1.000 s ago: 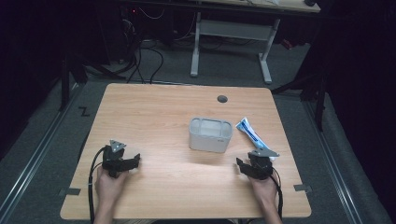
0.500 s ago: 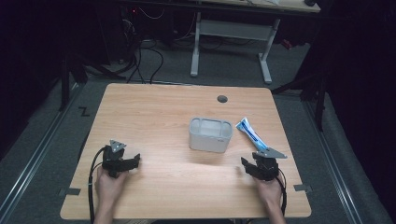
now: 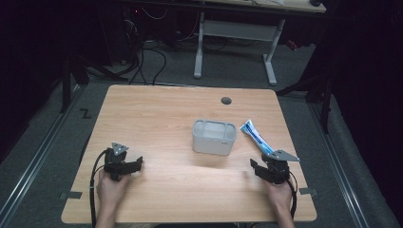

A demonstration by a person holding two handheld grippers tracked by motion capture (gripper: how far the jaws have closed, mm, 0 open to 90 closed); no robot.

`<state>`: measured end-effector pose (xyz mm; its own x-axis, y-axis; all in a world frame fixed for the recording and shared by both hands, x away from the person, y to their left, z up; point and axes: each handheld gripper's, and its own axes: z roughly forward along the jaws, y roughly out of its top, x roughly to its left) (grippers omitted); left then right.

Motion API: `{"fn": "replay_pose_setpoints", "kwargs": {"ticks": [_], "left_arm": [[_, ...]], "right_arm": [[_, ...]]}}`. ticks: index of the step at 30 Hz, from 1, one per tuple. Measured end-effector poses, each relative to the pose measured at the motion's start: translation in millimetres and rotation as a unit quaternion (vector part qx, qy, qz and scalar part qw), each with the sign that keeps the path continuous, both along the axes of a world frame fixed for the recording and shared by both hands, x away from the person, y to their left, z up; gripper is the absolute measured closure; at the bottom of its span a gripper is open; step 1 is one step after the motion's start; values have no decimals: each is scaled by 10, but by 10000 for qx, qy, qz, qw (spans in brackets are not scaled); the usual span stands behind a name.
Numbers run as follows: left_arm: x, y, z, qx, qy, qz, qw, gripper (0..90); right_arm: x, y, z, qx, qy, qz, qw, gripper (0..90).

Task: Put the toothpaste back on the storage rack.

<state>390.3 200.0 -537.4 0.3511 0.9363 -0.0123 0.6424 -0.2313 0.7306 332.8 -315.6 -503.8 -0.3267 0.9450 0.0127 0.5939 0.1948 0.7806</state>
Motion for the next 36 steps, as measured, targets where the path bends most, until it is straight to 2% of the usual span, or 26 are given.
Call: {"fn": "replay_pose_setpoints", "kwargs": {"ticks": [2, 18, 23, 27, 29, 31, 36], "left_arm": [[0, 0, 0, 1, 1, -1, 10000, 177], [0, 0, 0, -3, 1, 1, 10000, 178], [0, 0, 0, -1, 1, -2, 10000, 177], [0, 0, 0, -1, 2, -1, 10000, 178], [0, 0, 0, -3, 1, 0, 10000, 177], [0, 0, 0, -3, 2, -1, 10000, 178], [0, 0, 0, -2, 1, 0, 10000, 178]], "right_arm": [[-8, -28, 11, 78, -14, -56, 10000, 442], [-29, -158, 139, 152, -180, -195, 9995, 440], [19, -167, 195, 55, -205, -169, 9996, 443], [73, -156, 197, -60, -352, -228, 9991, 466], [93, -152, 196, -35, -407, -272, 9988, 472], [121, -158, 200, 2, -392, -278, 9988, 473], [198, -155, 235, -111, -321, -259, 9991, 473]]}}
